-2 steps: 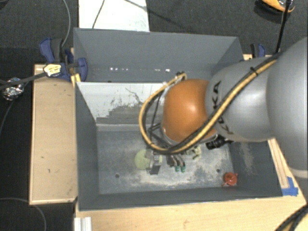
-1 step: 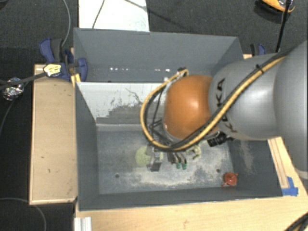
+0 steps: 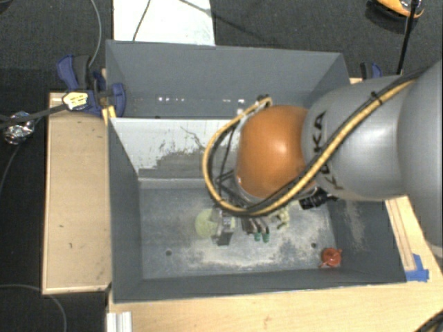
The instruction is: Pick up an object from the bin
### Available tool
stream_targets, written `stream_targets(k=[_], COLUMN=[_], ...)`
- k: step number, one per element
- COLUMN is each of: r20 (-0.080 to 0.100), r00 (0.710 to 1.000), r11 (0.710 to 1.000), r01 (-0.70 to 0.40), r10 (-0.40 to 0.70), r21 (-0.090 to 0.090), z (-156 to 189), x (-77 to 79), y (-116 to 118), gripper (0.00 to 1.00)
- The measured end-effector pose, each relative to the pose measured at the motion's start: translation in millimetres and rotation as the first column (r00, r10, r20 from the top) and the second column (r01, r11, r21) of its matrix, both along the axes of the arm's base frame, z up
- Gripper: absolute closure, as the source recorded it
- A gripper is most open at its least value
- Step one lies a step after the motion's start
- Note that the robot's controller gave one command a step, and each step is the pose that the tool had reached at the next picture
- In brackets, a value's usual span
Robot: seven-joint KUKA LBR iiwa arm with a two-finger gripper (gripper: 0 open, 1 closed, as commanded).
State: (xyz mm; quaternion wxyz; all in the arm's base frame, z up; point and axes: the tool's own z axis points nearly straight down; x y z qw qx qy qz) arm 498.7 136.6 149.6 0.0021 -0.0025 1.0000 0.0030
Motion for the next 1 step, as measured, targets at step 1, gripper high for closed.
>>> stream_targets(k=[1], r20=[-0.002], r00=[1.0], r11=[1.0], r01=[0.001], r10=[-0.001], r21=[0.0], z=[2.7], x=[-0.4], y=[-0.1], gripper=[1.0])
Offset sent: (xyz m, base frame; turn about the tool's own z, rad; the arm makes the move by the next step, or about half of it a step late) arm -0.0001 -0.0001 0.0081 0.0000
